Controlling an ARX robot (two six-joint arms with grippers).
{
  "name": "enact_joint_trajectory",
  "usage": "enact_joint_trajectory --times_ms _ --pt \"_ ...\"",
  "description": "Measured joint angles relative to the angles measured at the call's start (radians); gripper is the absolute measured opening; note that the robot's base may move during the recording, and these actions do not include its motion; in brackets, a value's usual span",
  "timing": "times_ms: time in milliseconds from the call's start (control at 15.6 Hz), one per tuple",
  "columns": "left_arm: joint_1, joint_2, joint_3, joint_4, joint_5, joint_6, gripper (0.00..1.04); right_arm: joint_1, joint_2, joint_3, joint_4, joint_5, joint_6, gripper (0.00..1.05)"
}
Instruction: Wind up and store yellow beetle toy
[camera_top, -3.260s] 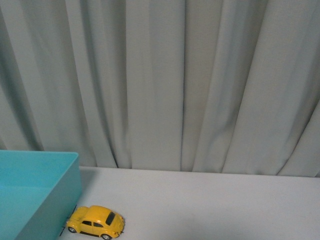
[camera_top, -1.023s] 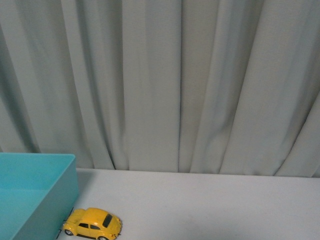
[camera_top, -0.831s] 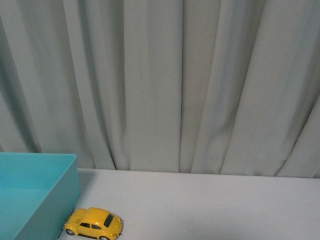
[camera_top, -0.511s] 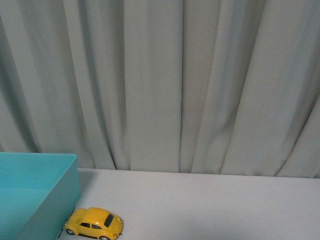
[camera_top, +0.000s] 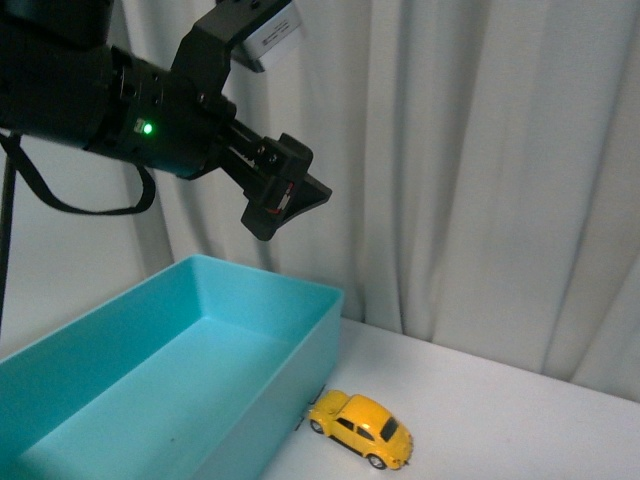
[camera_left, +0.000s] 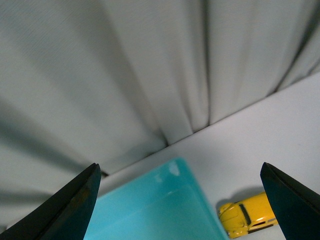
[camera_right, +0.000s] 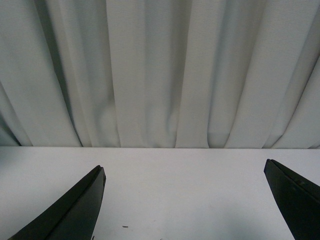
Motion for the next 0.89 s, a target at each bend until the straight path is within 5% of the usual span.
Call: enact_joint_trajectory --times_ms 128,256,384,447,639,895 --pt "-0.028 0.014 0.037 -0.041 0.005 0.043 0.98 0.000 0.000 0.000 0.000 0.000 0.000 0.98" --pt "-0.143 0.080 0.159 -0.206 -0.023 0.212 0.98 0.000 0.000 0.000 0.000 0.000 0.000 0.98" --pt "-0.352 0.317 0.401 -0.587 -0.206 0.644 0.98 0.000 0.000 0.000 0.000 0.000 0.000 0.98" --pt "-0.397 0.380 0.455 -0.659 -0.261 0.724 0.98 0.000 0.000 0.000 0.000 0.000 0.000 0.98" --pt "-0.467 0.546 0.515 -0.761 -0.369 0.861 0.98 0.000 0.000 0.000 0.000 0.000 0.000 0.98" --pt "-0.420 0.629 0.514 -0.689 -0.460 0.837 0.98 0.000 0.000 0.000 0.000 0.000 0.000 0.98"
